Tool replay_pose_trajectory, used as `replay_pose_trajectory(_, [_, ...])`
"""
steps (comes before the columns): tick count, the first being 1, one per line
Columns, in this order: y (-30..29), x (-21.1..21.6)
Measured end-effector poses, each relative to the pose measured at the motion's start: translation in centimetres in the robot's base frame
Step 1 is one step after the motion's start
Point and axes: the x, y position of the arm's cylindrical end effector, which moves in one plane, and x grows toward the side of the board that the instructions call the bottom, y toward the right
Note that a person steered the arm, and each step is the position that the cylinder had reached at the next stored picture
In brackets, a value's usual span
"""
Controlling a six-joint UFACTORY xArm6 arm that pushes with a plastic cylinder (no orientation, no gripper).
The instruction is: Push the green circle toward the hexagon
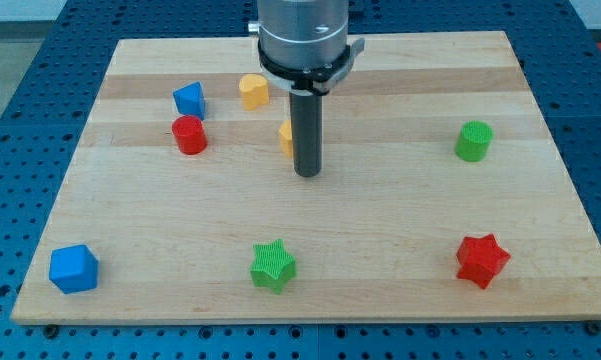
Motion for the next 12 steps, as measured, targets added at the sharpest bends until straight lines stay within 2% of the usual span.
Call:
replay_pose_trajectory(1, [4.4,2.3])
replay_pose_trajectory(3, [18.3,4.9])
replay_pose_trajectory(5, [23.4,4.5])
replay_pose_trajectory(6, [24.2,1.8])
replay_pose_trajectory(7, [24.2,-2.8])
replay_pose_trajectory(8, [24.2,-4.0])
replay_pose_trajectory(10, [25.2,-1.2])
replay_pose_trajectory(12, [25.3,-1.2])
